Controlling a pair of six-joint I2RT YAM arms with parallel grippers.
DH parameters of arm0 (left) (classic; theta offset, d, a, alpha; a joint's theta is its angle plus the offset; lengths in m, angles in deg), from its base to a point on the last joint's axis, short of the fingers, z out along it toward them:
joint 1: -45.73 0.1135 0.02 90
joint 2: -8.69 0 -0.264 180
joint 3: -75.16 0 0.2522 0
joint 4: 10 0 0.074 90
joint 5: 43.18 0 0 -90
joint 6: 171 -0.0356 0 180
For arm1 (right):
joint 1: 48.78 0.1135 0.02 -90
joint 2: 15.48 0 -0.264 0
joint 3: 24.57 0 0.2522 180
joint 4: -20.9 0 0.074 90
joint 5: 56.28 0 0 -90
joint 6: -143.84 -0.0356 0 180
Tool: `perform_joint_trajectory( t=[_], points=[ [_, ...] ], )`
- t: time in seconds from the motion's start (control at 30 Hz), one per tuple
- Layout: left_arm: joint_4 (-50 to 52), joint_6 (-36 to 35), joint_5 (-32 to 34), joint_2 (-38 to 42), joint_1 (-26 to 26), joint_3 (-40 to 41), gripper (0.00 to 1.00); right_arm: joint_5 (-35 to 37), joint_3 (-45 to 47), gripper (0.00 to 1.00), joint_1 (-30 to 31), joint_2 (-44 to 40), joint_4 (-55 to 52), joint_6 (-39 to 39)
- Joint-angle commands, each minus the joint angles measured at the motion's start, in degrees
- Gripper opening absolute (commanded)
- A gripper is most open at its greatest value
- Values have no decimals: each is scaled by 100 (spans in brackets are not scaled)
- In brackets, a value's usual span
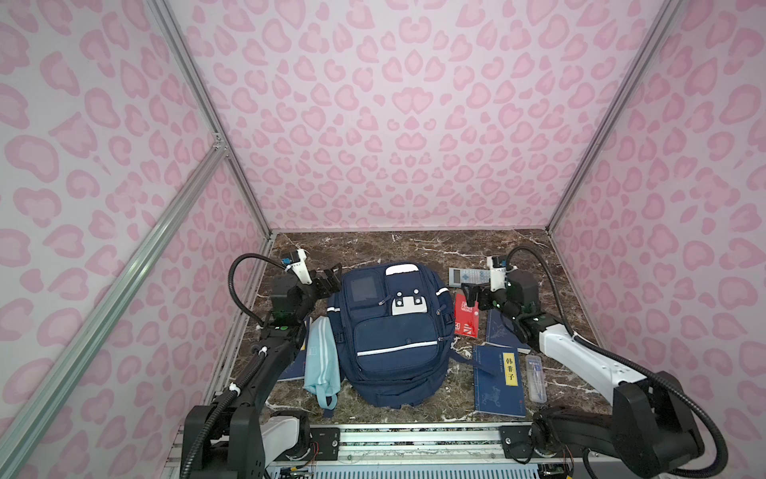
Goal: Pack books, pencil case, and school supplies into a backpack
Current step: Rotate the student bag at the center of the table.
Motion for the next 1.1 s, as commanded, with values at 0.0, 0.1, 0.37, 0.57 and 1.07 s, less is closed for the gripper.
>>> perform_joint_trajectory(
  t=[0.0,0.1,0.37,0.57,1.07],
  points=[
    [1384,158,1067,108,-795,-175,98,63,-611,98,458,764,-779,14],
    [2225,223,1860,107,-1705,-113,97,247,-1429,96,831,1654,-1424,125],
    [1649,582,2206,-909,-2685,434,72,200,-2360,88,883,2961,-1889,114],
    [1476,339,2396,-2453,-2708,-537,43,-140,-2524,49,814,3219,-2049,113],
    [2343,-189,2304,-4186,-2574,-3629,20,-288,-1477,18,705,2004,-2101,69]
  ],
)
